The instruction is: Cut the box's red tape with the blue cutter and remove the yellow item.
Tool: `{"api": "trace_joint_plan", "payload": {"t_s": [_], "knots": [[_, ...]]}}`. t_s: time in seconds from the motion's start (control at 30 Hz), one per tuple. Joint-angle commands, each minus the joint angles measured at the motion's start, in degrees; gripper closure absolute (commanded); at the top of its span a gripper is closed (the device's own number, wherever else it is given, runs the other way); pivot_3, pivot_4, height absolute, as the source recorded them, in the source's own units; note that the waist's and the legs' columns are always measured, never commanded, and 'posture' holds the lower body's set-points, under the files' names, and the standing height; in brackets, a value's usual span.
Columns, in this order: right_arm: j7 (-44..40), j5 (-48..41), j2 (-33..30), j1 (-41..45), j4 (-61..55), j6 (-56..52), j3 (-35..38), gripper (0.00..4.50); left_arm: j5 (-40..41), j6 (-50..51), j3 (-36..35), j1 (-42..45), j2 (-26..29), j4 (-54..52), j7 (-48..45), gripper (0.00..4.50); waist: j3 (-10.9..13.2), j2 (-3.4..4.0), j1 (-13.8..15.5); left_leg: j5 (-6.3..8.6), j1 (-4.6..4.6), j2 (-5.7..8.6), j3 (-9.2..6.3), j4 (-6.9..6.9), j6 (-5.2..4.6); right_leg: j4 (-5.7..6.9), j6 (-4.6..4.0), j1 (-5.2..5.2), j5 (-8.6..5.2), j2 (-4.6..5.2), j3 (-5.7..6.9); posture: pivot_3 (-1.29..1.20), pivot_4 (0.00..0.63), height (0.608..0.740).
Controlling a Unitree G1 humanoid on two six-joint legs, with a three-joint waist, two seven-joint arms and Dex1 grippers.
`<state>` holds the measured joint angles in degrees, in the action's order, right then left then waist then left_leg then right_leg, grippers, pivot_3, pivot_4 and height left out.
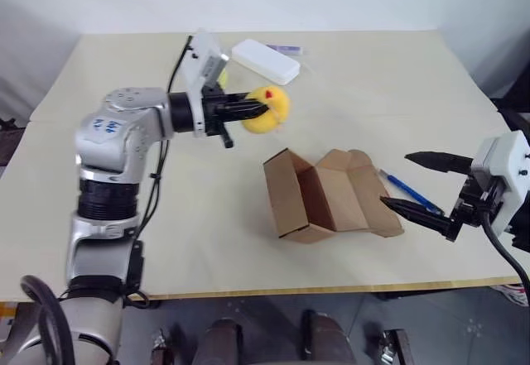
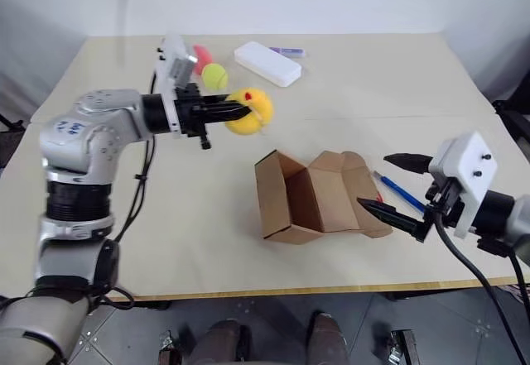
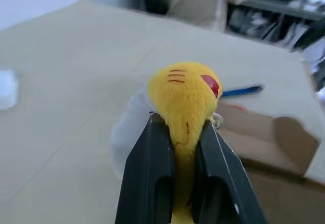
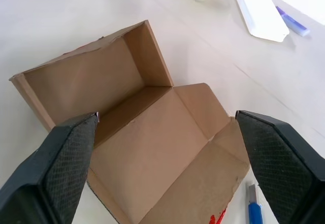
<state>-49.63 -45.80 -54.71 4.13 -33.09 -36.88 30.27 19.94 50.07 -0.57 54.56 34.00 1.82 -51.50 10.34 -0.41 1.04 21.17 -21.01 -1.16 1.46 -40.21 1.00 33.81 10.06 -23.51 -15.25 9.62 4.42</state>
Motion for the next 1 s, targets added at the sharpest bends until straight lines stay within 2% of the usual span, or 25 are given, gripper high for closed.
{"api": "trace_joint_plan", "payload": {"t_s": [0.03,0.07,0.13,0.2,0.37,0.53,0.73,0.87,0.93,1.0], "knots": [[-2.71,-1.85,2.72,2.81,2.91,4.43,-1.19,0.0,-3.95,1.31,1.96,-4.49,8.56,-2.05,-0.15,4.45,0.0,0.01,-0.5,-0.02,0.05,-0.01,0.0,0.08,0.04,0.02,0.0,0.0,0.0,-0.01,0.01,0.0,0.15,0.74],[-3.72,-0.48,2.19,2.96,3.59,4.92,-2.14,0.0,-4.61,0.83,2.64,-5.77,10.61,-2.45,-0.45,4.45,0.01,0.05,-0.49,-0.02,0.06,-0.01,0.0,0.09,0.05,0.03,0.0,-0.01,0.0,-0.01,0.01,0.0,0.15,0.74],[-4.55,1.19,1.7,6.41,6.36,5.22,-5.9,0.0,-6.84,3.33,2.58,-9.27,17.14,-0.09,0.02,3.73,0.03,0.01,-0.59,-0.02,0.03,-0.02,0.0,0.11,0.05,0.03,0.0,-0.03,0.0,-0.01,0.01,0.0,0.15,0.74],[-5.59,2.31,2.11,9.74,9.05,5.96,-8.99,0.0,-7.8,3.62,0.53,-12.22,20.49,1.3,1.86,3.19,0.03,0.0,-0.73,-0.02,-0.01,-0.01,0.01,0.09,0.04,0.0,0.0,-0.04,0.0,0.0,0.01,0.0,0.15,0.74],[-8.48,4.97,2.78,14.9,14.08,8.2,-13.8,0.0,-6.46,5.2,-3.5,-15.41,21.78,1.1,4.18,1.6,0.05,-0.02,0.42,-0.02,-0.06,-0.01,-0.02,0.06,0.04,0.01,0.0,-0.06,0.0,-0.01,0.03,0.0,0.15,0.74],[-9.98,5.96,3.17,18.16,16.95,9.28,-15.9,0.0,-4.54,5.89,-7.09,-17.16,22.62,-1.79,4.48,0.02,0.05,-0.02,0.34,-0.01,-0.09,-0.02,-0.02,0.07,0.06,0.01,0.0,-0.08,0.0,0.0,0.05,0.0,0.15,0.74],[-11.79,6.46,3.0,18.37,18.1,9.73,-15.99,0.0,-0.6,4.6,-11.34,-19.9,22.43,-5.29,3.06,0.02,0.05,-0.02,0.11,-0.01,-0.05,-0.02,0.0,0.1,0.07,0.04,0.0,-0.11,0.0,-0.01,0.06,0.0,0.15,0.74],[-13.37,7.54,1.84,16.88,20.37,10.36,-14.71,0.0,5.79,-4.66,-14.38,-24.39,18.95,-11.04,-3.96,0.02,0.05,-0.02,0.17,0.0,-0.05,-0.03,0.03,0.08,0.08,0.05,0.0,-0.11,0.0,0.0,0.05,0.0,0.15,0.74],[-14.04,8.1,1.4,15.69,21.82,10.76,-13.73,0.0,5.85,-11.69,-15.93,-28.13,15.77,-14.47,-3.51,0.02,0.05,-0.02,0.34,0.01,-0.05,-0.04,0.03,0.07,0.09,0.03,0.0,-0.1,0.0,0.0,0.05,0.0,0.15,0.74],[-15.03,8.9,0.67,13.77,23.57,11.22,-12.65,0.0,7.25,-19.69,-20.05,-32.13,8.49,-17.94,0.15,0.02,0.04,0.0,0.37,0.01,-0.06,-0.04,0.03,0.07,0.09,0.01,0.0,-0.1,0.0,0.0,0.06,0.0,0.15,0.74]]}}
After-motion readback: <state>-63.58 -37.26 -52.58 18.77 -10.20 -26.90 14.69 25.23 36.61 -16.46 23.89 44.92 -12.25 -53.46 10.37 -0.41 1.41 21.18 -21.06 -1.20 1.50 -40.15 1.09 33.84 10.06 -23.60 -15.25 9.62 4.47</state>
